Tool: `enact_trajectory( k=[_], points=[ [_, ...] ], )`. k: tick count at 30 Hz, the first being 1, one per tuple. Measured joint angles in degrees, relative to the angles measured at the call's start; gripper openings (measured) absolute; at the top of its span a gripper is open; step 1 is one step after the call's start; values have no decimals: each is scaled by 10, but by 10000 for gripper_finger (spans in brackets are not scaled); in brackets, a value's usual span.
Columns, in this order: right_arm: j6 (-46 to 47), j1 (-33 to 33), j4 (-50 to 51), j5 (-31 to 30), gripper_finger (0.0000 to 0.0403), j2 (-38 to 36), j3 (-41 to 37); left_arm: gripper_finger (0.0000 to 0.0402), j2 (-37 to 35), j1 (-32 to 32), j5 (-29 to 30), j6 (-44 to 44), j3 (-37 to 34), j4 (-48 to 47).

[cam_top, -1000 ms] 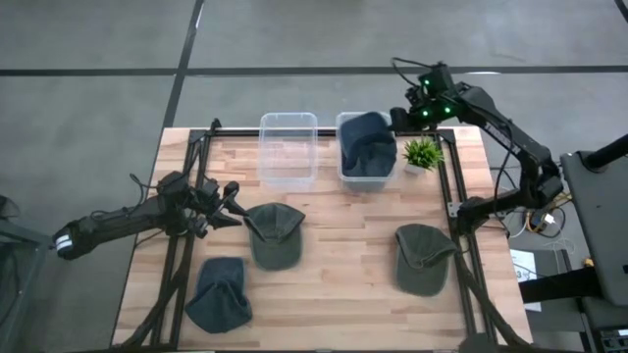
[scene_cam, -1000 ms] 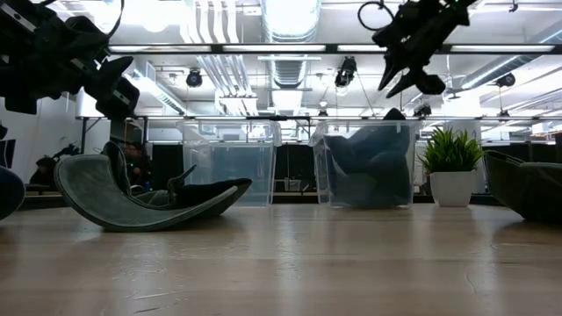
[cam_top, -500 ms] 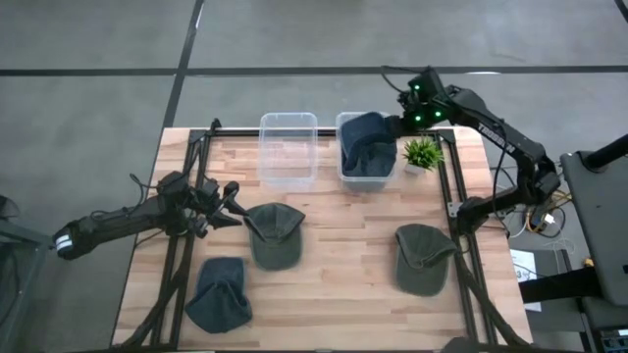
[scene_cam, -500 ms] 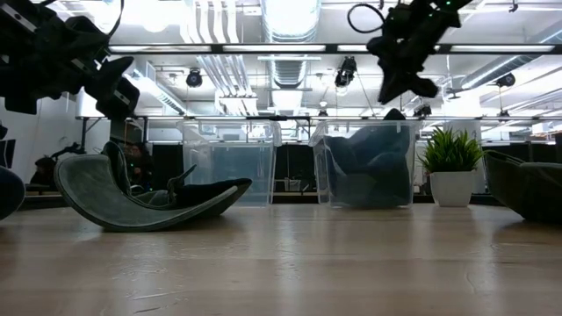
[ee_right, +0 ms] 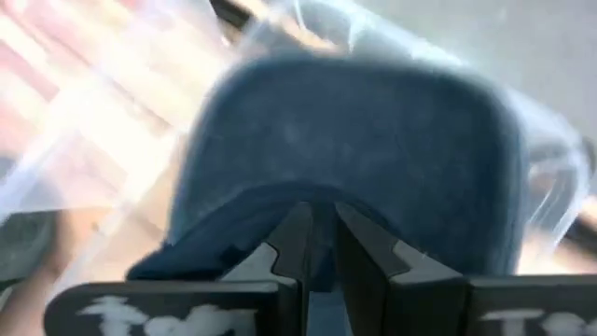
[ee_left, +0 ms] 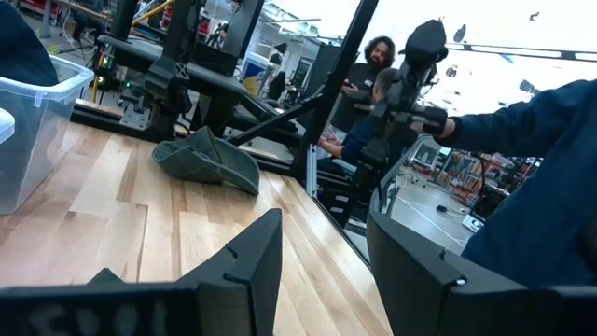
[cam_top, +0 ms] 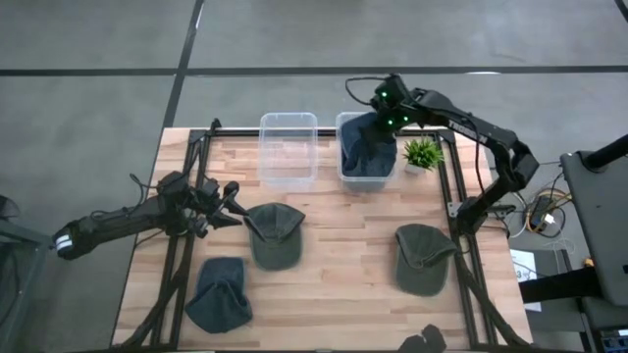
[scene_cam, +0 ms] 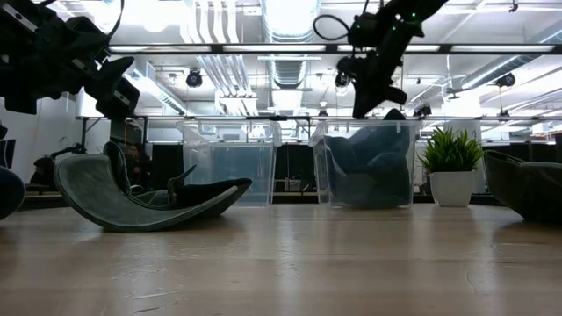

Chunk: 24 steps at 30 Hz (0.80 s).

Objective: Pick & Place hat
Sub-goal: Put the right blue cap into the right transparent bin

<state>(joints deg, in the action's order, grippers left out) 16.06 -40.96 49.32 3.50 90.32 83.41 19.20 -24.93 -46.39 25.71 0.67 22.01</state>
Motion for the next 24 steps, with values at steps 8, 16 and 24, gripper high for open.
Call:
enact_trajectory(
  k=[8, 16, 24],
  points=[
    [-44, -2, 89, -125, 43, -18, 74, 151, 0, 0, 0, -1, 0, 0],
    [-29, -2, 155, -124, 43, -6, 43, 151, 0, 0, 0, -2, 0, 0],
    [-25, 2, 152, -121, 43, -5, 23, 151, 0, 0, 0, -1, 0, 0]
  ],
)
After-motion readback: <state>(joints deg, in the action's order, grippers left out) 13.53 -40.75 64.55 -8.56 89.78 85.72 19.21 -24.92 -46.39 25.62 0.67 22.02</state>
